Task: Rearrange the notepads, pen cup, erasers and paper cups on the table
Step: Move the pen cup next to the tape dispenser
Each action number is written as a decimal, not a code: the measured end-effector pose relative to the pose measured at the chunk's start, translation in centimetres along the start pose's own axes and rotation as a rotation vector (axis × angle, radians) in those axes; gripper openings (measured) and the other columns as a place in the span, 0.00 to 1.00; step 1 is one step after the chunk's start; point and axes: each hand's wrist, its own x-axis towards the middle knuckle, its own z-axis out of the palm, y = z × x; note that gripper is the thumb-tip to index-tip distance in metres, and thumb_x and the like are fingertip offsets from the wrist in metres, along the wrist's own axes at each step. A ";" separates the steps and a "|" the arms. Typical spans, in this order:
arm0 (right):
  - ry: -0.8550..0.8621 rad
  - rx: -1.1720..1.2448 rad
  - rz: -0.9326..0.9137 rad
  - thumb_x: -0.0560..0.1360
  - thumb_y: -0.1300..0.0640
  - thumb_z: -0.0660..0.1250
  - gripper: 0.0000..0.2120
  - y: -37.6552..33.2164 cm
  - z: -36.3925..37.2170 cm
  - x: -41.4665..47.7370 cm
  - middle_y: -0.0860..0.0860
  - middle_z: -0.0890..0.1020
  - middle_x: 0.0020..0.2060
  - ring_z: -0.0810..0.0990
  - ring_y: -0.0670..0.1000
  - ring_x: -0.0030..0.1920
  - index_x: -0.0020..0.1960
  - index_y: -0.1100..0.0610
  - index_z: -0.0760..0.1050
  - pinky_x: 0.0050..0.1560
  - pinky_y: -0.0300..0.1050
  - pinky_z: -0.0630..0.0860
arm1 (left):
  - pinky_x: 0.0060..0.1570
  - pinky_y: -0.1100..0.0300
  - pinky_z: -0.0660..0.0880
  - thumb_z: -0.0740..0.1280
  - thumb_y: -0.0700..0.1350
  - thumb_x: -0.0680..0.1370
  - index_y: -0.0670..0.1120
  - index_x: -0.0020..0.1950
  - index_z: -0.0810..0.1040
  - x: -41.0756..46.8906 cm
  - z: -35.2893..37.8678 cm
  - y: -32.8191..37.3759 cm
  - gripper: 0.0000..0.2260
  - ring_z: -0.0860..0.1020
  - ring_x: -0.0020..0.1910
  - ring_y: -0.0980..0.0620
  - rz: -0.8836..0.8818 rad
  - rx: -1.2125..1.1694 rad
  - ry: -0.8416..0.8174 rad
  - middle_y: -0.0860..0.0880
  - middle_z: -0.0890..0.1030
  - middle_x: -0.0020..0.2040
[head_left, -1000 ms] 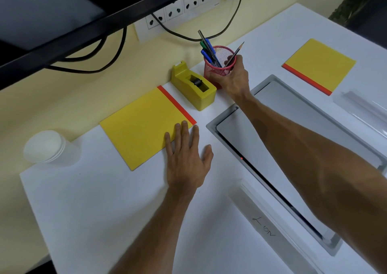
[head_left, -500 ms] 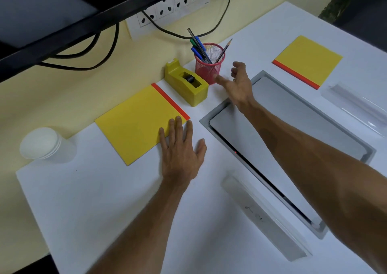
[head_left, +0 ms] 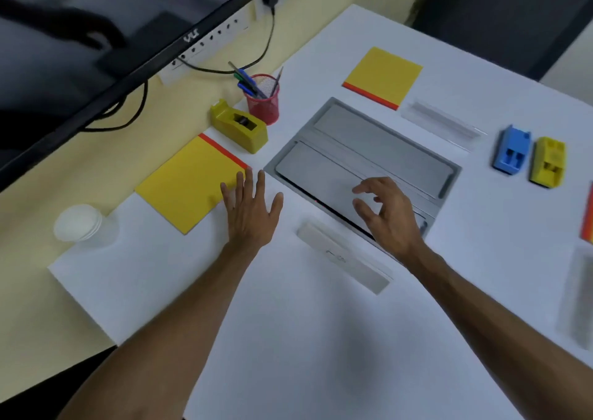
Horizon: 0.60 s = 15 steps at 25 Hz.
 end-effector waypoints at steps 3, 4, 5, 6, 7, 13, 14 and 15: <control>0.070 -0.051 0.045 0.78 0.58 0.67 0.10 -0.6 -3.9 -4.9 0.52 0.78 0.57 0.76 0.49 0.56 0.59 0.57 0.78 0.55 0.43 0.74 | 0.77 0.40 0.49 0.47 0.63 0.81 0.44 0.80 0.60 -3.4 -3.3 3.9 0.33 0.55 0.80 0.43 0.152 -0.140 0.014 0.41 0.58 0.80; 0.081 -0.066 0.064 0.78 0.57 0.67 0.11 -0.8 -5.0 -6.6 0.53 0.77 0.58 0.77 0.51 0.57 0.60 0.57 0.78 0.56 0.46 0.75 | 0.77 0.41 0.50 0.47 0.63 0.81 0.44 0.80 0.60 -4.8 -4.3 5.4 0.33 0.55 0.80 0.44 0.204 -0.184 0.004 0.42 0.58 0.80; 0.083 -0.094 0.087 0.78 0.55 0.66 0.13 -1.0 -6.0 -8.4 0.54 0.77 0.58 0.77 0.53 0.58 0.61 0.57 0.77 0.57 0.49 0.75 | 0.78 0.42 0.51 0.47 0.63 0.81 0.45 0.80 0.60 -6.3 -5.2 6.9 0.33 0.55 0.80 0.44 0.250 -0.225 -0.008 0.42 0.58 0.80; 0.075 -0.138 0.116 0.78 0.53 0.65 0.15 -1.1 -6.9 -10.3 0.55 0.77 0.60 0.76 0.54 0.58 0.63 0.57 0.76 0.58 0.52 0.75 | 0.78 0.43 0.52 0.48 0.64 0.80 0.45 0.80 0.60 -8.0 -6.0 8.5 0.33 0.55 0.80 0.45 0.292 -0.258 -0.020 0.42 0.58 0.80; 0.058 -0.192 0.159 0.78 0.50 0.64 0.18 -1.3 -7.6 -12.2 0.55 0.76 0.62 0.75 0.56 0.60 0.65 0.57 0.74 0.59 0.54 0.74 | 0.77 0.43 0.53 0.48 0.64 0.80 0.45 0.80 0.59 -9.7 -6.7 10.0 0.33 0.56 0.80 0.45 0.330 -0.267 -0.035 0.42 0.58 0.80; 0.021 -0.379 0.355 0.80 0.44 0.60 0.27 -3.1 -11.9 -25.6 0.59 0.68 0.74 0.68 0.60 0.72 0.75 0.57 0.66 0.68 0.56 0.66 | 0.78 0.44 0.52 0.45 0.67 0.79 0.48 0.81 0.55 -21.9 -10.2 17.7 0.35 0.55 0.80 0.46 0.530 -0.208 -0.156 0.44 0.55 0.81; 0.034 -0.376 0.382 0.80 0.44 0.60 0.27 -3.4 -12.9 -27.9 0.59 0.67 0.74 0.67 0.60 0.73 0.75 0.56 0.65 0.69 0.55 0.66 | 0.78 0.44 0.50 0.43 0.67 0.79 0.49 0.81 0.55 -23.9 -10.7 18.7 0.36 0.53 0.80 0.46 0.560 -0.196 -0.182 0.44 0.54 0.81; 0.050 -0.370 0.409 0.81 0.44 0.60 0.27 -3.5 -13.9 -30.1 0.59 0.66 0.75 0.66 0.59 0.73 0.75 0.56 0.65 0.70 0.55 0.65 | 0.78 0.45 0.49 0.41 0.68 0.78 0.49 0.81 0.54 -25.8 -11.2 19.6 0.37 0.52 0.81 0.47 0.586 -0.187 -0.206 0.45 0.53 0.82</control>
